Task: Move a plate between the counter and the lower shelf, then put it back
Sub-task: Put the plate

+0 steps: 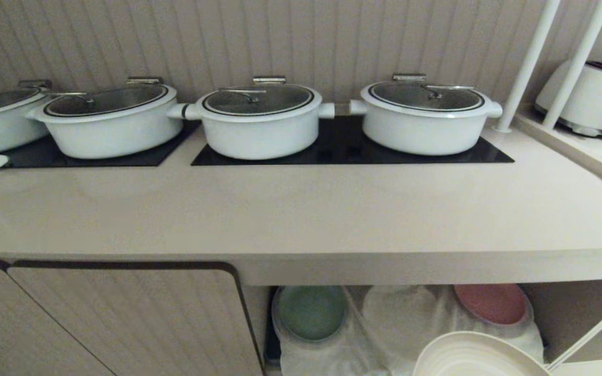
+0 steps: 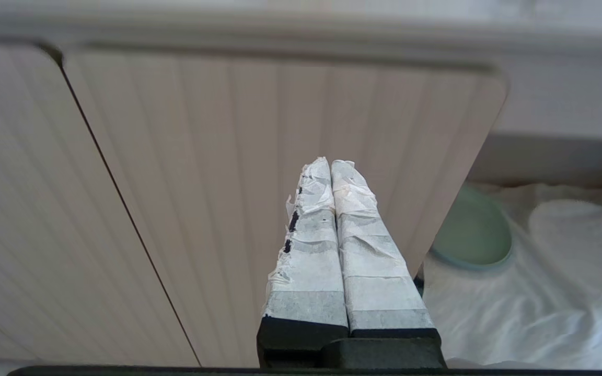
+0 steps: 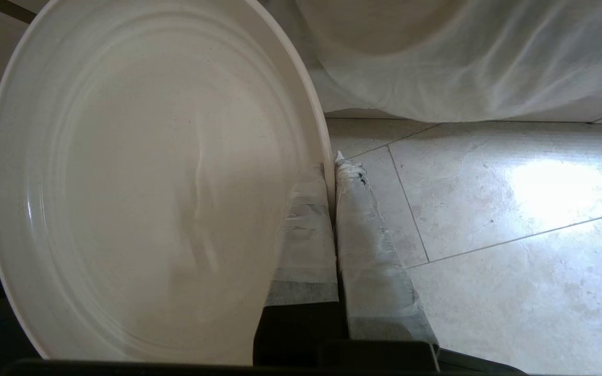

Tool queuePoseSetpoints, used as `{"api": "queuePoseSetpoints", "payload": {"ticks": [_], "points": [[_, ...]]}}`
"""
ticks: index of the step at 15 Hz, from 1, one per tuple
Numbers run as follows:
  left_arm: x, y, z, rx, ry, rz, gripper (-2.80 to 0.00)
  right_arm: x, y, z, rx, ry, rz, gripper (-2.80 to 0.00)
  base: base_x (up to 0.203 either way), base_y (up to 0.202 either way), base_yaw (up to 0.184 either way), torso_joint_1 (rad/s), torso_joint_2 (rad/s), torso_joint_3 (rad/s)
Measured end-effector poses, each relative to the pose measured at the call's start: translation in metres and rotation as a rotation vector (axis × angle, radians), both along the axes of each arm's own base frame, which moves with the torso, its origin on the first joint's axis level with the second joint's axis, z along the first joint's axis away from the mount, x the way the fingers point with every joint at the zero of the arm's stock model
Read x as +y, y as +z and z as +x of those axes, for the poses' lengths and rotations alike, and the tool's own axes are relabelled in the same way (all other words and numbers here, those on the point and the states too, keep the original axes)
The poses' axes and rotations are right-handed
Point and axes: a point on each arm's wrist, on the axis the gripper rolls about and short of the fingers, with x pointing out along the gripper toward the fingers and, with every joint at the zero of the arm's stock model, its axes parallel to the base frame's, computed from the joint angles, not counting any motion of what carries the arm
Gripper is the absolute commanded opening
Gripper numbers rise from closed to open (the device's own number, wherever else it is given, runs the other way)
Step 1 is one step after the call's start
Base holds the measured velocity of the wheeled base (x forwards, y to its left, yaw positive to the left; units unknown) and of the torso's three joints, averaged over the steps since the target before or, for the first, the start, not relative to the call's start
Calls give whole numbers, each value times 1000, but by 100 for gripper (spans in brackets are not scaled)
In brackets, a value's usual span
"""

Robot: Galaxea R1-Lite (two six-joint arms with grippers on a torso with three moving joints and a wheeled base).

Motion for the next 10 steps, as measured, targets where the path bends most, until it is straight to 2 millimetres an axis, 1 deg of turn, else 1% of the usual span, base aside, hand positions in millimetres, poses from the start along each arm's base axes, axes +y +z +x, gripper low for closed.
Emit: {"api": "queuePoseSetpoints", "payload": {"ticks": [7,10], "points": [[0,0,0,0,0,0,-280,0,1,0,-3,0,1,-280,0,0,0,275,-578,-307],[0,0,0,0,0,0,-280,0,1,1,-4,0,0,-280,0,0,0,197,-402,-211]]}}
